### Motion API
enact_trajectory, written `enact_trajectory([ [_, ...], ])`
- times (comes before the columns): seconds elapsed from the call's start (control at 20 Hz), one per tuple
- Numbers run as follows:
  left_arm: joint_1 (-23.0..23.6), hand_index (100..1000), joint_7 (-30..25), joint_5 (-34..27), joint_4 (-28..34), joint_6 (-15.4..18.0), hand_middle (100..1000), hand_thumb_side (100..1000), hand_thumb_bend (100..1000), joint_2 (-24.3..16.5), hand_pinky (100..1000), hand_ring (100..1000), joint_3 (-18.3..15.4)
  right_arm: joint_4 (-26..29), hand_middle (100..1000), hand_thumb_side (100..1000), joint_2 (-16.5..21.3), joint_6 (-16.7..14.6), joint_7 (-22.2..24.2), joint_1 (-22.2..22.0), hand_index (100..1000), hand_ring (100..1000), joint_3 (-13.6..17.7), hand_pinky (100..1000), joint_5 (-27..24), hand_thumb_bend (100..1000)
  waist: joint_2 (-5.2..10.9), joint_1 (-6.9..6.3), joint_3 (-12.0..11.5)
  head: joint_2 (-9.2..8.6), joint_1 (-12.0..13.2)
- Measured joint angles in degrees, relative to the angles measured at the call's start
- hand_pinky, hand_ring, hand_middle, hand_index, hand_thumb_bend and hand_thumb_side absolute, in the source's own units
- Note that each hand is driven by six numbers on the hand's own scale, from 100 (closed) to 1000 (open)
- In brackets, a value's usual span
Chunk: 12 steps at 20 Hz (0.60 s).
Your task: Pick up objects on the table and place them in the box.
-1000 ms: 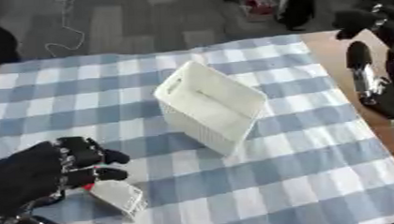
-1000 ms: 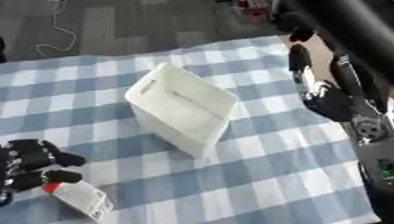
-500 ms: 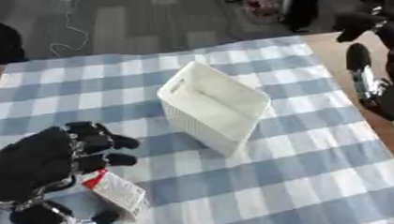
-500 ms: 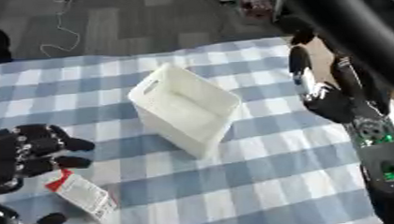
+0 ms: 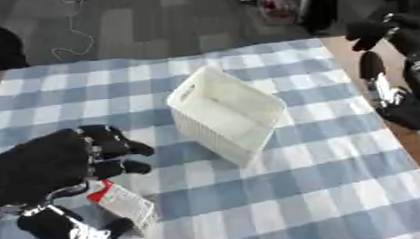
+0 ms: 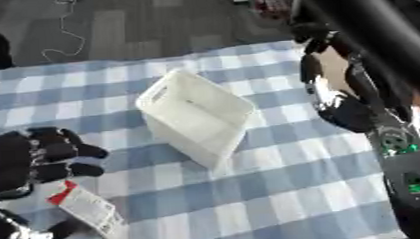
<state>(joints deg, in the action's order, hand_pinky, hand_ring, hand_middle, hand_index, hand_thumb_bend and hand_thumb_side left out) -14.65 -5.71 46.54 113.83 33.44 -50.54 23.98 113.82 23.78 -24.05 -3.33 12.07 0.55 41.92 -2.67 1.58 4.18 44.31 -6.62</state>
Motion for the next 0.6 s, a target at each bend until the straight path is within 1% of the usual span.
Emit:
enact_trajectory([
  [0.05,-0.02,816,-1.1,-0.28,0.0,0.44,795,976,215,-0.57,722,718,0.37,0.0,603,966,0.0,-0.01,0.27,0.01,802,507,-0.15,455,0.0,100,-0.01,-0.01,0.12,0.0,-0.02],
  [0.1,-0.02,822,-2.38,-0.6,0.0,0.91,802,942,281,-1.05,759,740,0.71,0.0,603,963,0.0,-0.02,0.52,0.01,803,507,-0.18,455,0.0,100,-0.03,-0.01,0.25,0.0,-0.09],
  [0.15,-0.02,823,-3.84,-0.78,0.0,1.42,805,933,297,-1.55,775,749,1.01,0.0,603,963,0.0,0.01,0.7,0.02,803,507,-0.19,455,-0.02,100,-0.06,-0.02,0.31,0.0,-0.26],
  [0.35,0.06,829,-10.17,-0.71,0.0,3.65,825,877,417,-3.69,860,797,1.49,0.0,604,962,0.0,0.01,1.15,0.04,804,507,-0.21,455,-0.1,100,-0.1,-0.06,0.39,0.0,-0.51],
  [0.45,0.25,838,-12.68,0.06,0.0,4.83,838,872,444,-4.69,890,818,1.47,0.0,605,962,0.0,-0.04,1.29,0.05,806,508,-0.22,456,-0.17,100,-0.1,-0.11,0.46,0.0,-0.69],
  [0.5,0.5,847,-13.57,0.79,0.0,5.36,851,876,444,-5.17,910,833,1.46,0.0,605,962,0.01,-0.08,1.34,0.05,806,508,-0.22,456,-0.25,100,-0.1,-0.16,0.46,0.0,-0.79],
  [0.55,0.61,866,-14.29,1.58,0.0,5.77,882,890,442,-5.62,951,862,1.42,0.0,606,962,0.01,-0.13,1.41,0.05,806,508,-0.23,457,-0.34,100,-0.1,-0.2,0.46,0.0,-0.94],
  [0.6,0.63,871,-14.81,2.5,0.01,6.1,889,894,441,-5.98,963,871,1.26,0.0,606,963,0.01,-0.16,1.45,0.05,806,509,-0.26,457,-0.42,100,-0.1,-0.21,0.46,0.0,-0.97],
])
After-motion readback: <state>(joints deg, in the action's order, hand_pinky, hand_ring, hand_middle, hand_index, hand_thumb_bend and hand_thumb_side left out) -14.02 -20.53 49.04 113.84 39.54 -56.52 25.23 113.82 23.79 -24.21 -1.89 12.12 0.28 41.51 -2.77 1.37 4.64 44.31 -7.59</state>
